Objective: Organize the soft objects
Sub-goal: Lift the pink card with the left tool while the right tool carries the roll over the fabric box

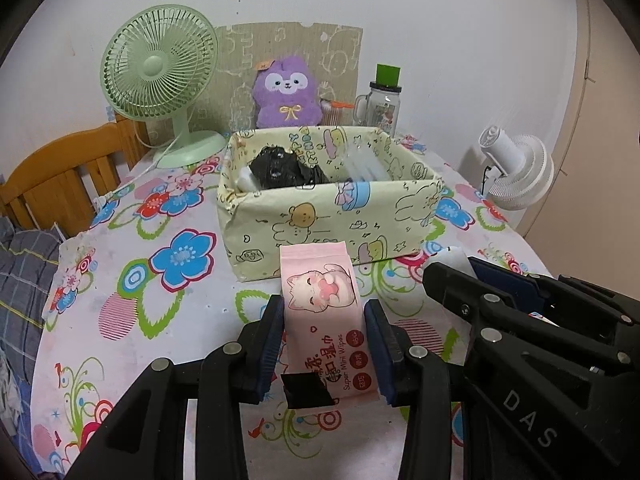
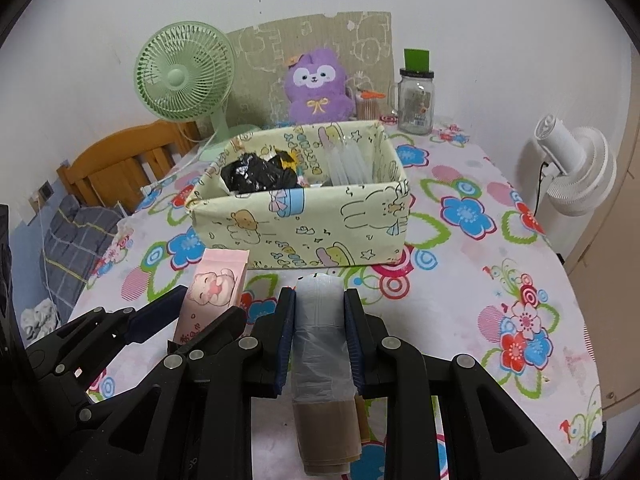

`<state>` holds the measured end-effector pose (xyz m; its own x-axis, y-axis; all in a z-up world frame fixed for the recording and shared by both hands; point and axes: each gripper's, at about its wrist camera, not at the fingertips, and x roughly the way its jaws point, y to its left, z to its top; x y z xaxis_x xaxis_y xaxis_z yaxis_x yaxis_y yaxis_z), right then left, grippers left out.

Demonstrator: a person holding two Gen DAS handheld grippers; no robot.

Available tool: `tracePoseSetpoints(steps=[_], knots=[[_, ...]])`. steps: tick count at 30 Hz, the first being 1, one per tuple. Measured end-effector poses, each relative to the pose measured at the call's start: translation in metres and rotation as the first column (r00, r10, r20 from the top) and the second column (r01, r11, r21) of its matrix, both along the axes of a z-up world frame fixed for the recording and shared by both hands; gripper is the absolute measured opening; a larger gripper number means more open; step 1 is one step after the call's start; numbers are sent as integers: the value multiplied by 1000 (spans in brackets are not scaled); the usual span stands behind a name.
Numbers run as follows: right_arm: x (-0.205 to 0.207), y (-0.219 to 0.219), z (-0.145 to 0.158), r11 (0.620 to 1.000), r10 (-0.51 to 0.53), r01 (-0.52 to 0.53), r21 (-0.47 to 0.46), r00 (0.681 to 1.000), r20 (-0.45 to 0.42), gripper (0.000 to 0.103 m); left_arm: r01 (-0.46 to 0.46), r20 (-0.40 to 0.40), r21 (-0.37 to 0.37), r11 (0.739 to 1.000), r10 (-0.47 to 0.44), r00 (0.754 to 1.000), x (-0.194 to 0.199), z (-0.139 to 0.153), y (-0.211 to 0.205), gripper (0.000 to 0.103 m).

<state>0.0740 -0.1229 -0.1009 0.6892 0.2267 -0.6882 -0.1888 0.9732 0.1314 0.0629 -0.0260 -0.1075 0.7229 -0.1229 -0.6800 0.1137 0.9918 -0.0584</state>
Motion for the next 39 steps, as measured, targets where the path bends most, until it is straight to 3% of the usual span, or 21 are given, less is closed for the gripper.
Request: tracePoseSetpoints(steps=[39], knots=[[-20,-10,79,999,23,-27,23,988,153,27,-3,138,7,1000,2,990,-19,76,-4,41]])
